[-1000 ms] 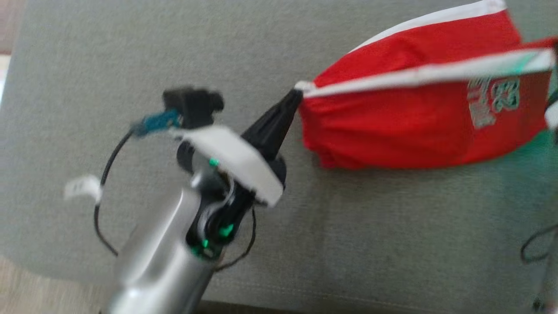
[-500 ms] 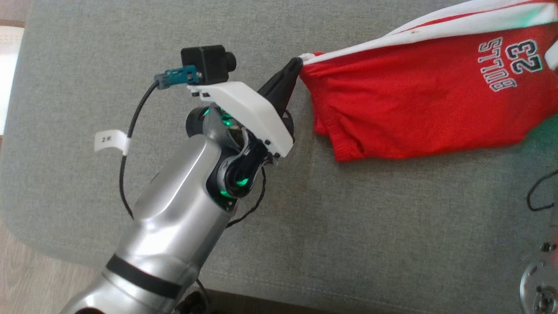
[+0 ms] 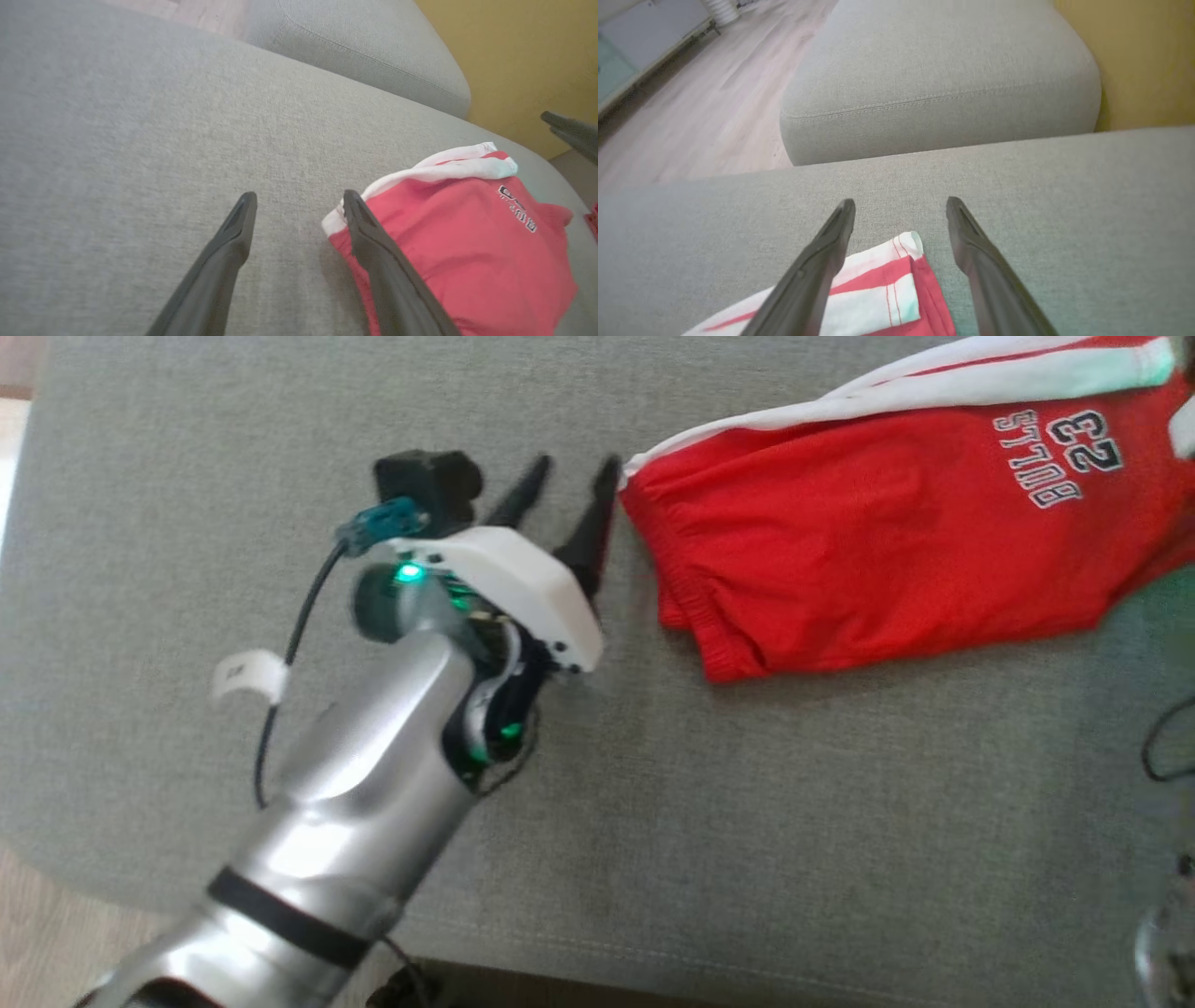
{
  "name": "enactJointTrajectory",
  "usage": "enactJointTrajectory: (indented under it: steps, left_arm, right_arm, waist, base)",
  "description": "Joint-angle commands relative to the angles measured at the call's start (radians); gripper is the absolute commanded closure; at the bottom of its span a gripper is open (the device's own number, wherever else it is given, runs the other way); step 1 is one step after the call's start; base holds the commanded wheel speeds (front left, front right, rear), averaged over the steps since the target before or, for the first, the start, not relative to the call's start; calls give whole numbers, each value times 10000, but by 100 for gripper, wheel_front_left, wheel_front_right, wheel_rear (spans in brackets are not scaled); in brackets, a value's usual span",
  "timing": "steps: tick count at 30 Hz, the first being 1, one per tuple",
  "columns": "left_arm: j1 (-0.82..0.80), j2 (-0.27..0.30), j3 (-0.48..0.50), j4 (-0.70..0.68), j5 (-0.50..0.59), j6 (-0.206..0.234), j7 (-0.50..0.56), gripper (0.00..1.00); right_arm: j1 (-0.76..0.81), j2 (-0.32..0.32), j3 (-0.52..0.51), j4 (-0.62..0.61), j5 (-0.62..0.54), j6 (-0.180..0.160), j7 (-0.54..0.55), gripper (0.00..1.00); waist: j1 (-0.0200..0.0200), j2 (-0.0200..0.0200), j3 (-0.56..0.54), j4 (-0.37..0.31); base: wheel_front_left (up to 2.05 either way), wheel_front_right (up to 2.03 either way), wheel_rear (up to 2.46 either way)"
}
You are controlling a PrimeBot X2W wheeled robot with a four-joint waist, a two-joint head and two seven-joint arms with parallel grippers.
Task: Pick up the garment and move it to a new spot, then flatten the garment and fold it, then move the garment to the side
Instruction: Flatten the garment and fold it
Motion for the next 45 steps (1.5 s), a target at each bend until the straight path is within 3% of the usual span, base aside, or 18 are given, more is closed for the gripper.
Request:
enactJointTrajectory:
  steps: [1,6,12,16,21,26,27,28,36,45]
  left_arm:
    - [-180,518,170,-509,369,199,-328,0]
    - [655,1048,457,-1722,1314,1322,-1731,0]
    - [2028,973,675,-3055,2300,1979,-2112,0]
    - [2723,714,919,-3767,3156,1939,-2125,0]
    - [3327,436,1243,-4516,4556,1563,-2127,0]
    - [3905,198,1591,-4745,5128,1171,-2128,0]
    - [4042,150,1691,-4762,5213,1078,-2128,0]
    - [4177,105,1799,-4772,5285,992,-2128,0]
    - [5145,-23,2897,-4916,6109,399,-2129,0]
    - [6273,-81,3660,-4870,6526,-229,-2129,0]
  right_arm:
    - [338,-354,734,-650,-46,-9,109,0]
    - [1332,-1309,2173,-1405,58,-9,781,0]
    - [1586,-1730,2505,-1395,112,-9,1447,0]
    - [1504,-1852,2620,-997,150,-9,1887,0]
    - [1422,-2016,2378,-289,-98,-9,2253,0]
    - [1534,-1918,2220,113,51,-9,2369,0]
    - [1560,-1832,2216,149,239,-9,2405,73]
    - [1578,-1736,2207,158,473,-9,2445,100]
    - [1701,-950,1034,-625,1815,-9,1805,100]
    - [2247,-1587,-1729,-391,1464,-9,1747,100]
  waist:
    - [0,0,-3,-141]
    - [0,0,37,-325]
    - [0,0,176,-169]
    - [0,0,256,37]
    - [0,0,209,246]
    - [0,0,44,262]
    - [0,0,0,232]
    - [0,0,-47,187]
    - [0,0,-526,-598]
    - [0,0,-1049,-753]
  base:
    - [0,0,0]
    - [0,0,0]
    - [0,0,0]
    - [0,0,0]
    - [0,0,0]
    - [0,0,0]
    - [0,0,0]
    - [0,0,0]
    - [0,0,0]
    - [0,0,0]
